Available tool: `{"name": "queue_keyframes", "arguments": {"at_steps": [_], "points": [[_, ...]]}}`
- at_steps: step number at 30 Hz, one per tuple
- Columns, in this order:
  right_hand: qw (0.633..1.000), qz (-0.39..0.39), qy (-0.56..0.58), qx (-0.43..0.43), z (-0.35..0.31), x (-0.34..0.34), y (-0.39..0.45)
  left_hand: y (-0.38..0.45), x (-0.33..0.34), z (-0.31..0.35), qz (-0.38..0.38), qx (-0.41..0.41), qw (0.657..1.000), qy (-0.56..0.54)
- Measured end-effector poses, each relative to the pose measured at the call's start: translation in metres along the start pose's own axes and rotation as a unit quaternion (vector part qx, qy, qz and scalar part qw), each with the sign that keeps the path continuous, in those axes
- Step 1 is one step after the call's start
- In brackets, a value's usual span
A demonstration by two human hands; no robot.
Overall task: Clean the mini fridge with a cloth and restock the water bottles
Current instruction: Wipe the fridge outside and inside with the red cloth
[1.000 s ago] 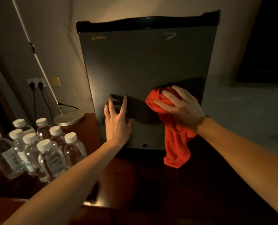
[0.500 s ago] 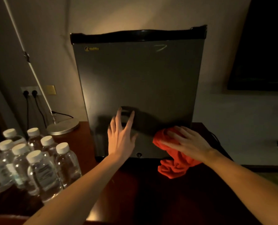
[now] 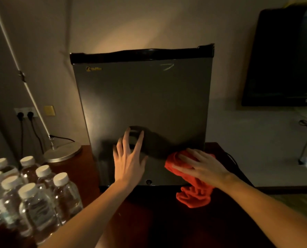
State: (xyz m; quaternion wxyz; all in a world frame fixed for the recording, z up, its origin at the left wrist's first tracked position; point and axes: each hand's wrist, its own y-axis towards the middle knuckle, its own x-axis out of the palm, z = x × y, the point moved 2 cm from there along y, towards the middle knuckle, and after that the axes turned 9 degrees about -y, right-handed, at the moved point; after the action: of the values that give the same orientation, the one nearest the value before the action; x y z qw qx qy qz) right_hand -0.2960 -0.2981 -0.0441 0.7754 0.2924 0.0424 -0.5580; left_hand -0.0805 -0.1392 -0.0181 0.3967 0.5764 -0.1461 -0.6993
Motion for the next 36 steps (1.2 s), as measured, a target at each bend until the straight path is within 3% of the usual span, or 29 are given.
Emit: {"name": "queue_keyframes", "arguments": {"at_steps": [4, 9, 14, 20, 24, 26, 31, 36], "points": [[0.986, 0.1, 0.018, 0.132, 0.062, -0.023, 0.037, 0.009, -0.007, 0.0, 0.017, 0.004, 1.0, 0.006], [0.94, 0.125, 0.009, 0.317, 0.147, -0.081, 0.121, 0.021, -0.019, 0.004, 0.056, 0.019, 0.998, 0.001], [0.918, 0.141, 0.016, 0.371, 0.131, -0.09, 0.167, 0.026, -0.032, -0.004, 0.077, 0.02, 0.997, -0.001], [0.957, 0.114, -0.026, 0.267, 0.118, -0.086, 0.164, 0.023, -0.034, -0.022, 0.085, 0.022, 0.996, 0.0], [0.921, 0.133, -0.03, 0.364, 0.158, -0.091, 0.153, 0.027, -0.034, -0.026, 0.066, 0.021, 0.998, 0.012], [0.92, 0.137, -0.023, 0.367, 0.149, -0.082, 0.146, 0.03, -0.034, -0.024, 0.063, 0.019, 0.998, 0.006], [0.966, 0.109, 0.041, 0.232, 0.059, -0.036, 0.111, 0.023, -0.023, -0.017, 0.06, 0.025, 0.998, 0.007], [0.983, 0.144, 0.04, 0.109, 0.003, -0.019, 0.072, 0.014, -0.011, -0.003, 0.033, 0.024, 0.999, 0.015]]}}
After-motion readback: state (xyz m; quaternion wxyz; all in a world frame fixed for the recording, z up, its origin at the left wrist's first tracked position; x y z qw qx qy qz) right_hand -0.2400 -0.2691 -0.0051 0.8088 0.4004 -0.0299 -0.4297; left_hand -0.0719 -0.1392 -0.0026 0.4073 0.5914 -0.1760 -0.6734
